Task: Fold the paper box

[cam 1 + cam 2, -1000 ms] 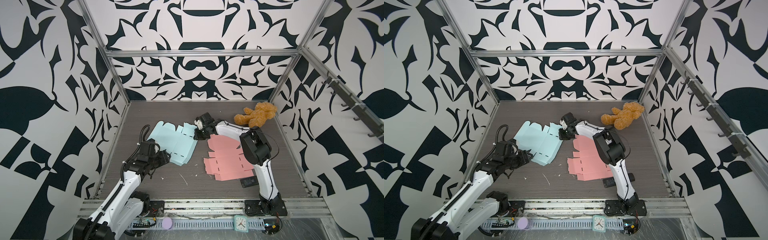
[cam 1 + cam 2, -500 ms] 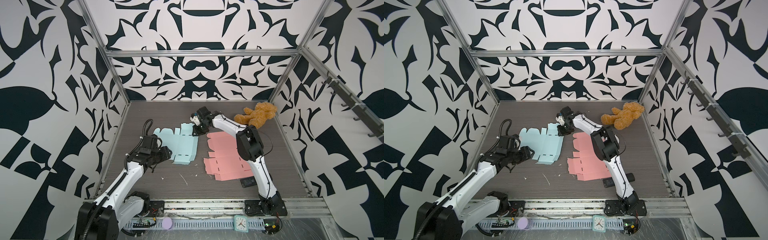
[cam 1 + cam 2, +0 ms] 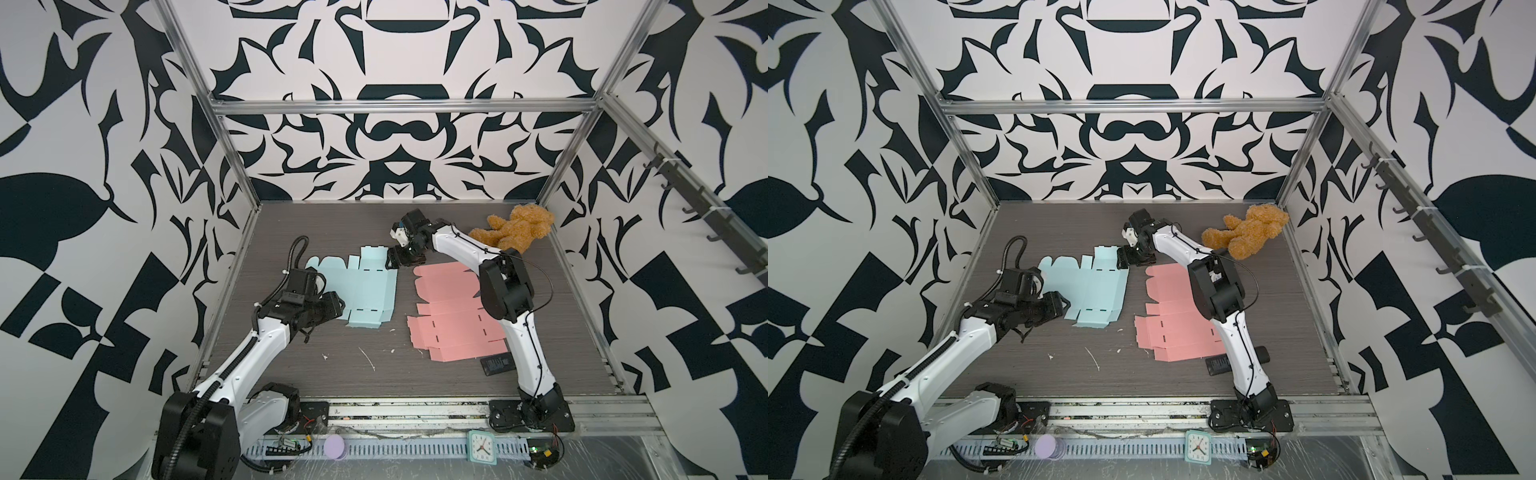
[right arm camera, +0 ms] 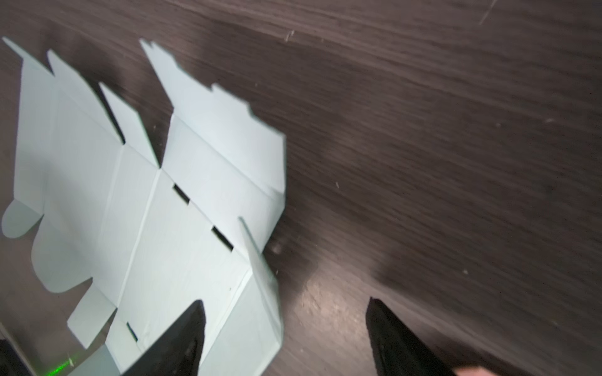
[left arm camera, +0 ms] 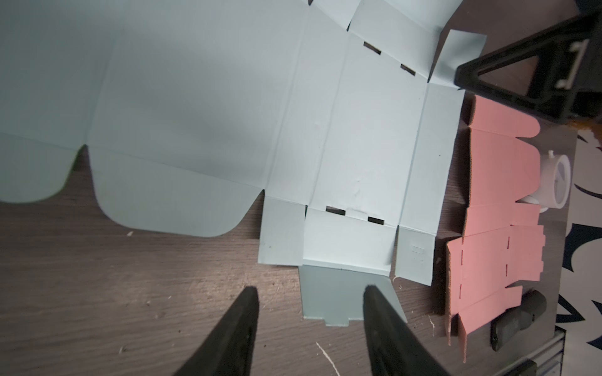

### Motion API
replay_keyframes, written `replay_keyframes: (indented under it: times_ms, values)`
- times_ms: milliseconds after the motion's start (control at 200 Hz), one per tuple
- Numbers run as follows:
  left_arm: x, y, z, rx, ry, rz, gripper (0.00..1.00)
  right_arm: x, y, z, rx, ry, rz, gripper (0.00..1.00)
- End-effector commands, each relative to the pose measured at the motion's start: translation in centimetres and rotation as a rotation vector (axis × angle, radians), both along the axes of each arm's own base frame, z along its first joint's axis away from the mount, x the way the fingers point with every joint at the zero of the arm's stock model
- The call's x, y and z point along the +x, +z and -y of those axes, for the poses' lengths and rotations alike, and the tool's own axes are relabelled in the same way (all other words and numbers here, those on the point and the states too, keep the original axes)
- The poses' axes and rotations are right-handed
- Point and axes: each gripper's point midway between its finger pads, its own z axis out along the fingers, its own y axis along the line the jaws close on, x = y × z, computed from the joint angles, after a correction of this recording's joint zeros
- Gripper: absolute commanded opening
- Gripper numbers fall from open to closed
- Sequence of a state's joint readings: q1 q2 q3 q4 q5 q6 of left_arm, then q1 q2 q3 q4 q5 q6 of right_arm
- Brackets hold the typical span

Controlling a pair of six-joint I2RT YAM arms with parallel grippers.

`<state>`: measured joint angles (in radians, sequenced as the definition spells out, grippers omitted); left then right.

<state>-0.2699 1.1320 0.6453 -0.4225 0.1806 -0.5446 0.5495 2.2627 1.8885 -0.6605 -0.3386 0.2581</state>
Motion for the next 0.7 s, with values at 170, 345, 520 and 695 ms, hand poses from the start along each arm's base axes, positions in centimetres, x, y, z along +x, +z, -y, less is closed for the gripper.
replay_keyframes:
  times_ms: [170, 345, 520, 695]
  values:
    - [2.3, 1.0, 1.6, -0.034, -0.056, 0.036, 0.55, -1.0, 5.8, 1.0, 0.006, -0.055, 0.125, 0.91]
    - [2.8, 0.8, 2.1, -0.057, -0.07, 0.046, 0.55, -2.7, 7.4, 1.5, -0.029, -0.046, 0.157, 0.94]
    - [3.3, 1.5, 2.1, -0.049, -0.081, 0.08, 0.56, -4.9, 8.3, 1.0, -0.018, -0.028, 0.146, 0.94]
    - [3.6, 1.7, 2.4, -0.06, -0.084, 0.093, 0.56, -6.8, 9.1, 0.3, 0.065, -0.038, 0.099, 0.95]
